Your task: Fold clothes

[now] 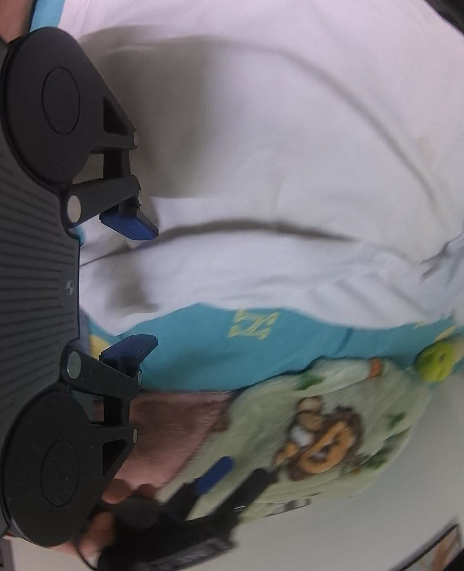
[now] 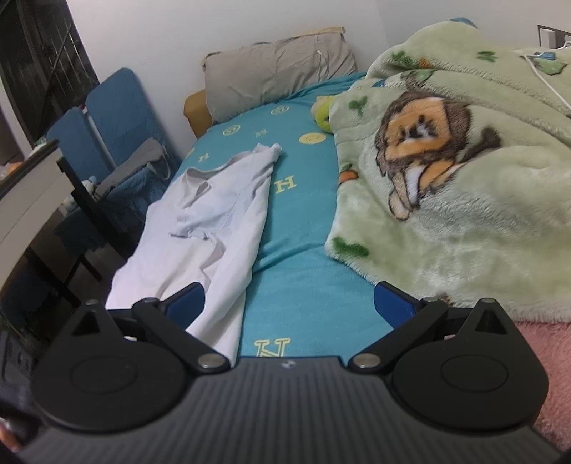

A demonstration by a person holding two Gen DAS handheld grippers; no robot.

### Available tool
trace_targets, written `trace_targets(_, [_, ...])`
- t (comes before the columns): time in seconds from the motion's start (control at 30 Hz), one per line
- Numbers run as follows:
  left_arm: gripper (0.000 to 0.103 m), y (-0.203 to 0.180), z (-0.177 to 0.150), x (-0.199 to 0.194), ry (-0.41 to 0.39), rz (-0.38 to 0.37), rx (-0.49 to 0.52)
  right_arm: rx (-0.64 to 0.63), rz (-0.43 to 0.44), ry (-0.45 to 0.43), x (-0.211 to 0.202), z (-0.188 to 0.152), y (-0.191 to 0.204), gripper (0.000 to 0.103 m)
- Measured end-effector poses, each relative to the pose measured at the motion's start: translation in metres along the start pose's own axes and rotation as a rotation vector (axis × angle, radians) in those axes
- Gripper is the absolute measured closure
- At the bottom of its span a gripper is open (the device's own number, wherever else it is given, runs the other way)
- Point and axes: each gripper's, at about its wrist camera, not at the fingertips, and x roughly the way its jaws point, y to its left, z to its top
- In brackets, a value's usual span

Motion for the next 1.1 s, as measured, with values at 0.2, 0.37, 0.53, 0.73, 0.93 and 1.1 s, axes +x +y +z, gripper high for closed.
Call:
trace_targets(0.2, [0.099, -0.011, -0.012, 0.002, 0.015, 0.059, 0.126, 0.012, -0.002, 0.034, 0.010, -0.002, 0.000, 0.000])
trace_targets(0.37, [0.101, -0.011, -0.002, -0.044, 0.007, -0.070, 0.094, 0.001, 0.007, 0.035, 0.009, -0.004, 0.001, 0.000])
trace_targets(0.53, [0.100, 0.005, -0.008, -0.055, 0.049, 0.135, 0.105, 0.004, 0.017, 0.032, 0.009, -0.002, 0.003, 0.000])
trace_targets(0.73, [0.075, 0.012, -0.011, -0.052, 0.063, 0.231, 0.132, -0.034, 0.004, 0.030, 0.005, -0.006, 0.011, 0.000])
trace_targets(0.93, [0.034, 0.001, 0.039, -0.063, -0.071, 0.174, 0.079, -0.059, 0.008, -0.004, 0.000, -0.006, 0.025, 0.000])
trace_targets(1.1, [0.031, 0.006, 0.120, -0.041, -0.231, 0.176, -0.031, -0.068, 0.010, 0.010, 0.018, -0.006, 0.033, 0.000])
